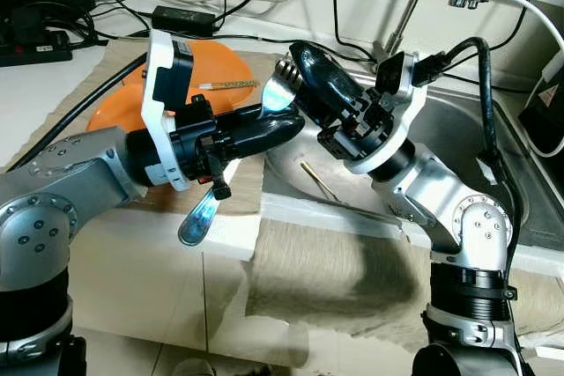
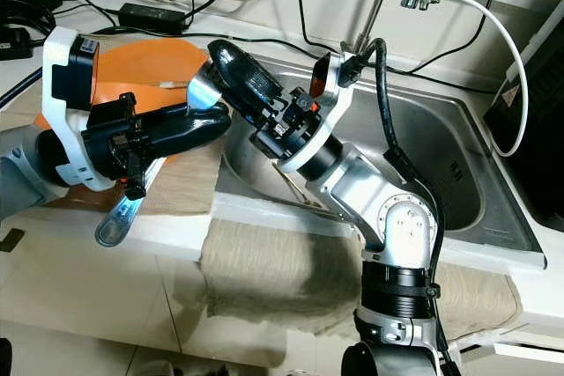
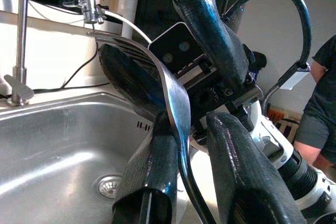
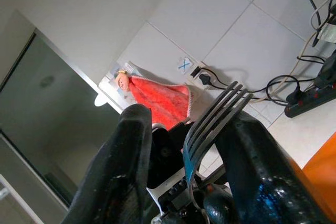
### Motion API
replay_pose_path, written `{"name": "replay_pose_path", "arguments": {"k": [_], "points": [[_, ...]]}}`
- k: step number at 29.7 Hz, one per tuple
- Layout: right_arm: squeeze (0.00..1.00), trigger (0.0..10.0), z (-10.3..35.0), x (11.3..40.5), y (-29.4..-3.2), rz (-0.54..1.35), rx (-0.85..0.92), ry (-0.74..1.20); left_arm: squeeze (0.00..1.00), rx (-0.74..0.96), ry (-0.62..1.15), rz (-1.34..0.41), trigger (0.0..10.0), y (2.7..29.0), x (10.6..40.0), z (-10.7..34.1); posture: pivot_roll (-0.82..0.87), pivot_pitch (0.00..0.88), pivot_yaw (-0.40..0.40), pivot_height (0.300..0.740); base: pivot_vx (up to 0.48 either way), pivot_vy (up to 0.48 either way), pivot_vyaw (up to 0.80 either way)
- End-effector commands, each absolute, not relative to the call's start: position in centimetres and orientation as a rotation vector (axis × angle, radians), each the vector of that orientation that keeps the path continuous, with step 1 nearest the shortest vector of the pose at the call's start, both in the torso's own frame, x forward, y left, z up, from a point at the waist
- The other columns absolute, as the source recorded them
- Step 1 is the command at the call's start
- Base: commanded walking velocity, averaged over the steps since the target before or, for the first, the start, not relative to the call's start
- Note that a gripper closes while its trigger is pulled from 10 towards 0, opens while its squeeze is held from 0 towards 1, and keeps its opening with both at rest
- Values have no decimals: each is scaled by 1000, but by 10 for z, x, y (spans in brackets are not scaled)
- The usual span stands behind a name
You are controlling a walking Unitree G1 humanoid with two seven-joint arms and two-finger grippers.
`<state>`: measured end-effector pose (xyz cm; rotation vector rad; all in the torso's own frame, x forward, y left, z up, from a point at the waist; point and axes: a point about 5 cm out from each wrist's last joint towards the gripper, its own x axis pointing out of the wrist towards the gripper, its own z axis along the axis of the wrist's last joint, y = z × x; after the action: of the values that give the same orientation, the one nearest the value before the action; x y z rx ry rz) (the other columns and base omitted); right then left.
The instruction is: Kitchen organization
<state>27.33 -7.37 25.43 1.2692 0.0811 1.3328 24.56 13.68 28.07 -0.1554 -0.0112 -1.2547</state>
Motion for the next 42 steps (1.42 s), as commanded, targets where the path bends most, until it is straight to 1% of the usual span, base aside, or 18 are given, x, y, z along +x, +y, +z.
{"name": "replay_pose_path", "arguments": {"k": [1, 28, 29, 30, 31, 32, 33, 38, 41, 42], "points": [[0, 0, 253, 274, -76, 1326, 1273, 93, 0, -137, -23, -1292, 0, 132, 246, 285, 40, 0, -118, 740, 0, 0, 0], [0, 0, 253, 278, -79, 1290, 1306, 67, 0, -110, -8, -1332, 0, 131, 243, 282, 43, 0, -113, 740, 0, 0, 0], [0, 0, 253, 279, -79, 1286, 1311, 65, 0, -101, -11, -1319, 4078, 131, 244, 282, 43, 0, -113, 740, 0, 0, 0], [0, 0, 253, 279, -80, 1284, 1315, 64, 0, -94, -12, -1310, 4078, 131, 245, 282, 43, 0, -113, 740, 0, 0, 0], [0, 0, 254, 279, -80, 1281, 1319, 62, 12, -108, -6, -1306, 10000, 131, 246, 282, 43, 0, -112, 740, 0, 0, 0], [0, 0, 254, 280, -81, 1279, 1321, 60, 12, -119, 0, -1306, 10000, 131, 247, 282, 43, 0, -112, 740, 0, 0, 0], [0, 0, 254, 280, -81, 1274, 1327, 56, 1000, -131, -3, -1314, 10000, 131, 246, 283, 43, 0, -112, 740, 0, 0, 0], [0, 0, 258, 285, -88, 1253, 1338, 28, 1000, -149, -24, -1326, 10000, 133, 244, 287, 43, 0, -110, 740, 0, 0, 0], [0, 0, 260, 288, -95, 1239, 1316, 9, 1000, -140, -48, -1287, 10000, 137, 246, 288, 42, 0, -110, 740, 0, 0, 0], [0, 0, 260, 290, -97, 1233, 1311, 6, 533, -150, -58, -1278, 10000, 138, 246, 289, 41, 0, -110, 740, 0, 0, 0]]}}
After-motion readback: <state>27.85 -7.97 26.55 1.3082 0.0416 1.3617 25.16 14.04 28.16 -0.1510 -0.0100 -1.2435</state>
